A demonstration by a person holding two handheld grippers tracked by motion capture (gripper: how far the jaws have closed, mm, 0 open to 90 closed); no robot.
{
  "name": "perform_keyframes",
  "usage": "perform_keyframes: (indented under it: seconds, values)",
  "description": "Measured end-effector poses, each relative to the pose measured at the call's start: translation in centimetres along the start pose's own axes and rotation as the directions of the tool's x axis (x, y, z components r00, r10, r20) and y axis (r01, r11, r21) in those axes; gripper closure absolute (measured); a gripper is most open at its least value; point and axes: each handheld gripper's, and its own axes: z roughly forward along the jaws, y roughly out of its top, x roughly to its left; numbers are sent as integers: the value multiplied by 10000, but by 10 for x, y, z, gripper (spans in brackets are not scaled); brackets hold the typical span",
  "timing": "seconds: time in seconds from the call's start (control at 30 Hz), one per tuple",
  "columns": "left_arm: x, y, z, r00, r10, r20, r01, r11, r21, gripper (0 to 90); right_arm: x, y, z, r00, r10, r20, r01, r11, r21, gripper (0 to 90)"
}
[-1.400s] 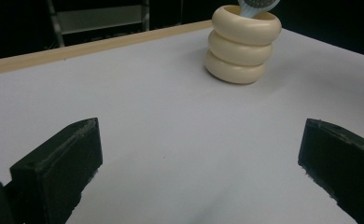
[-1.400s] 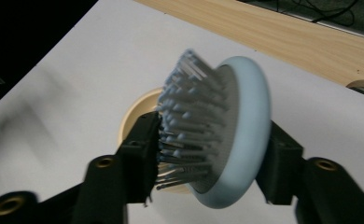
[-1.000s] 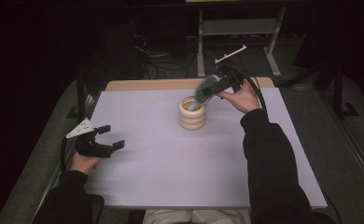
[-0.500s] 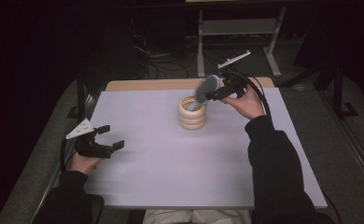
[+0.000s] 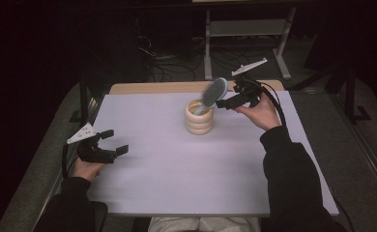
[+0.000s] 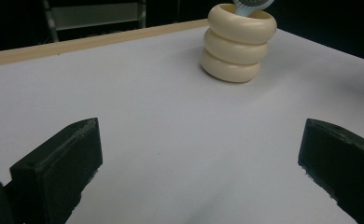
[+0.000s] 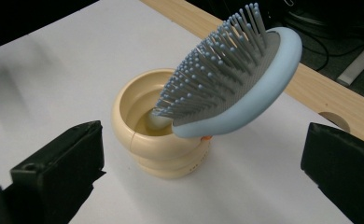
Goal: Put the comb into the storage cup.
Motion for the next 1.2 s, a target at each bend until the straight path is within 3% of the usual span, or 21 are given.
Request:
perform_keyframes:
  seconds: [0.67, 0.97, 1.2]
  values:
    - [-1, 0, 1, 9999, -82, 81, 81, 9999, 88, 0, 6, -27, -20, 9988, -492, 7, 492, 9985, -246, 0]
    - [-1, -1, 2, 9999, -82, 74, 81, 9999, 152, 0, 5, -44, -27, 9997, -255, -55, 253, 9989, -388, 0]
    - [-1, 0, 2, 9999, -89, 93, 88, 9998, 168, 0, 7, -57, -30, 9989, -438, 148, 443, 9984, -340, 0]
